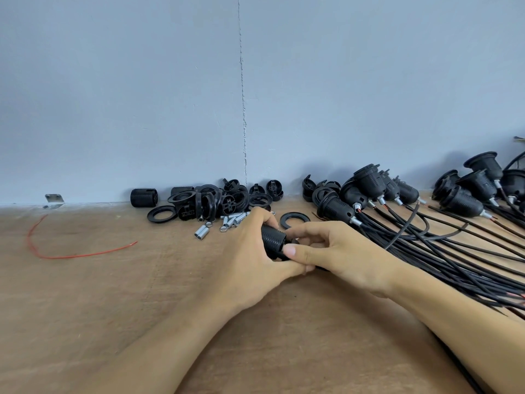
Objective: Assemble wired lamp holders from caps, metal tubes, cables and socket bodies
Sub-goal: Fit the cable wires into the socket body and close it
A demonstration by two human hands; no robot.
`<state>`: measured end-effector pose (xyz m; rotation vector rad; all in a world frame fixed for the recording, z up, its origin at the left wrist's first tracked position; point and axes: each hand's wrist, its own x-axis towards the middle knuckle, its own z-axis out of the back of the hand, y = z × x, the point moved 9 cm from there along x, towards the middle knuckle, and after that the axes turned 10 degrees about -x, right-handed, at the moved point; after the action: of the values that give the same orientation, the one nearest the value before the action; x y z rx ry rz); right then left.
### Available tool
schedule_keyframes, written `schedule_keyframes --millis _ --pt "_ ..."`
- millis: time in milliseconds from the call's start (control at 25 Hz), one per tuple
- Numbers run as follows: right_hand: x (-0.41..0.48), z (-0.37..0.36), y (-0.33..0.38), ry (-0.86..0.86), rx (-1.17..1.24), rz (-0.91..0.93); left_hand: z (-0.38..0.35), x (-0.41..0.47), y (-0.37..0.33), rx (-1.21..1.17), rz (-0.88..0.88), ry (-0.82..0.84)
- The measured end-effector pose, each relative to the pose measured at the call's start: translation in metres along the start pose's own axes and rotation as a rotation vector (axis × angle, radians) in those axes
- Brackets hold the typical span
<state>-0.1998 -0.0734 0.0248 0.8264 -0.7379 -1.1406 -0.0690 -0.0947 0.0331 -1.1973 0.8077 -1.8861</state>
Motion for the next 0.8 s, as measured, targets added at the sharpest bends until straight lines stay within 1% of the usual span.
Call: schedule_keyframes --millis 120,280,440,560,680,760,800 --pt "0.0 0.004 -0.003 -0.05 0.034 -0.005 -0.002 -0.001 0.005 -0.001 0.016 0.001" --pt "-0.001 0.005 -0.002 -0.076 0.08 0.009 -0.008 -0.002 0.007 0.024 0.002 0.041" --pt "-0.002 0.008 0.001 -0.136 0.047 0.023 -0.009 -0.003 0.003 0.023 -0.027 0.061" --pt "-0.004 0.011 0.0 -0.18 0.087 0.023 -0.007 -0.004 -0.001 -0.024 -0.045 0.045" --pt "-0.005 0.01 0.006 -0.171 0.147 0.062 -0.002 -0.004 -0.005 -0.051 -0.073 -0.01" --pt "-0.005 0.011 0.007 -0.174 0.14 0.061 0.0 -0.004 -0.007 -0.031 -0.094 -0.038" --pt "-0.005 0.013 0.007 -0.186 0.114 0.058 -0.002 -0.004 -0.007 -0.017 -0.098 -0.025"
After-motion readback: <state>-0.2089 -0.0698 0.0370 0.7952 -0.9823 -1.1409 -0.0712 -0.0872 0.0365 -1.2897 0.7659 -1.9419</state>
